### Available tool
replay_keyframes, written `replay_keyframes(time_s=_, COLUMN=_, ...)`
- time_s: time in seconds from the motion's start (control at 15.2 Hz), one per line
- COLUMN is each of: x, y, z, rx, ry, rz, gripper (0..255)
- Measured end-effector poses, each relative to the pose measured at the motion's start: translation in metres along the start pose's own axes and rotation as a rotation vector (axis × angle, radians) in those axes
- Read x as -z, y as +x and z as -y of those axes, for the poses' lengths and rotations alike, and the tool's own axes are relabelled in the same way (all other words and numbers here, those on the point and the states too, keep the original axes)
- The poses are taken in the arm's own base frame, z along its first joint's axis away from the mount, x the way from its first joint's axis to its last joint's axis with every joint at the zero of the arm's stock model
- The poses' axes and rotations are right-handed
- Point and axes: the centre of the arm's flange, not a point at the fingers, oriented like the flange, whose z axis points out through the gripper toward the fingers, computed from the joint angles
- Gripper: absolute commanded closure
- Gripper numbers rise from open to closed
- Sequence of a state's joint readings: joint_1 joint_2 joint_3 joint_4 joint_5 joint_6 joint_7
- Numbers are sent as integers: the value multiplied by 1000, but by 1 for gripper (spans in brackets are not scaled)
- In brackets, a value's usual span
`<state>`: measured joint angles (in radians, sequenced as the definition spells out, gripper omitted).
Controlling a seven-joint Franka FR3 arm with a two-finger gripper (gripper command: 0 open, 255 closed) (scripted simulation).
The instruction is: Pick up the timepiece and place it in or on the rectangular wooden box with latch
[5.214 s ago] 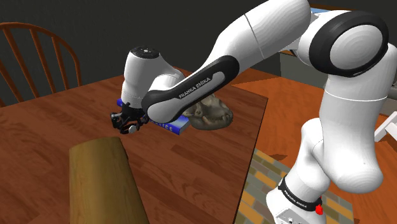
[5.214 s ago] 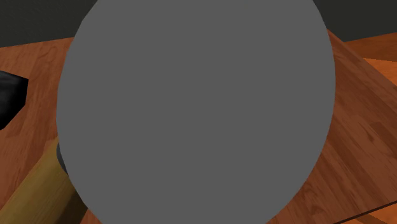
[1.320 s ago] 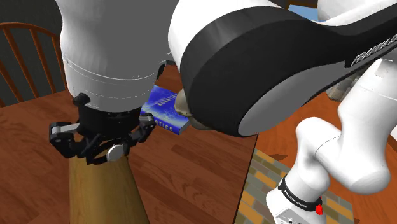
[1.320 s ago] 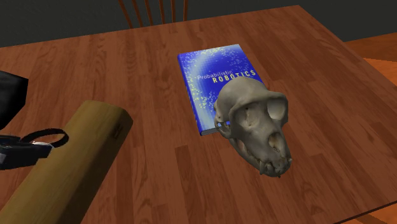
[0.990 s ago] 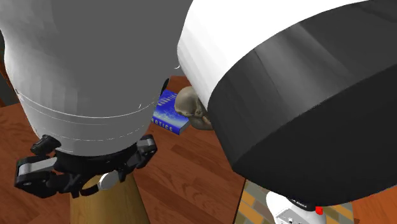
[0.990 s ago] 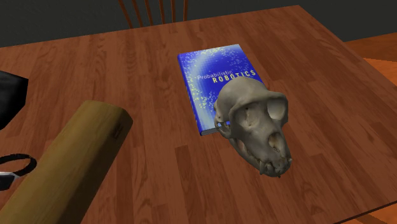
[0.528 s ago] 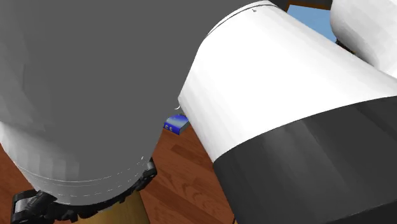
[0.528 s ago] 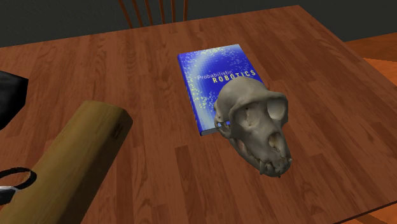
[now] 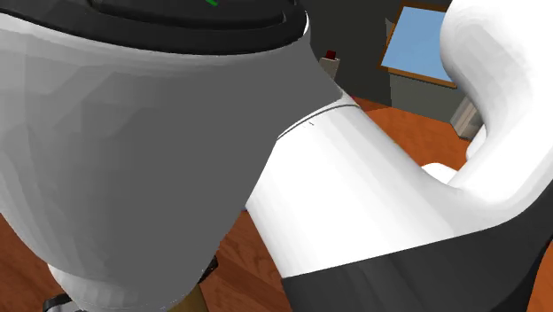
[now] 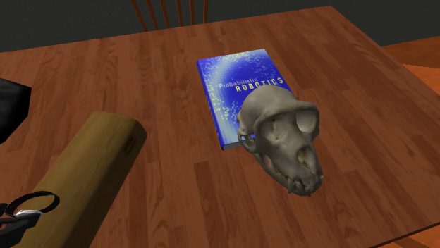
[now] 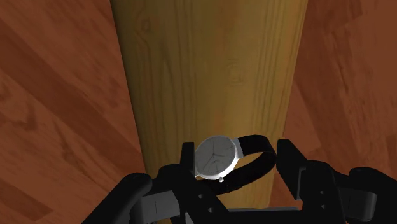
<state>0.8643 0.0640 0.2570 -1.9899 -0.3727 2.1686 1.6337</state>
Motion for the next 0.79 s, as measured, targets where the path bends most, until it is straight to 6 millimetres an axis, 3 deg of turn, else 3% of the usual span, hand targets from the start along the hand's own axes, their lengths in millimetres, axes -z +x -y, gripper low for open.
replay_keyframes(time_s=0.53, x=-12, y=-4, z=-2, rx=0, ry=1, rz=0, gripper=255)
replay_keyframes(time_s=0.59, x=-12, y=-4, z=-2, rx=0, ry=1, rz=0, gripper=0)
replay_keyframes(time_s=0.79, x=-12, y=-4, z=-2, rx=0, ry=1, rz=0, gripper=0)
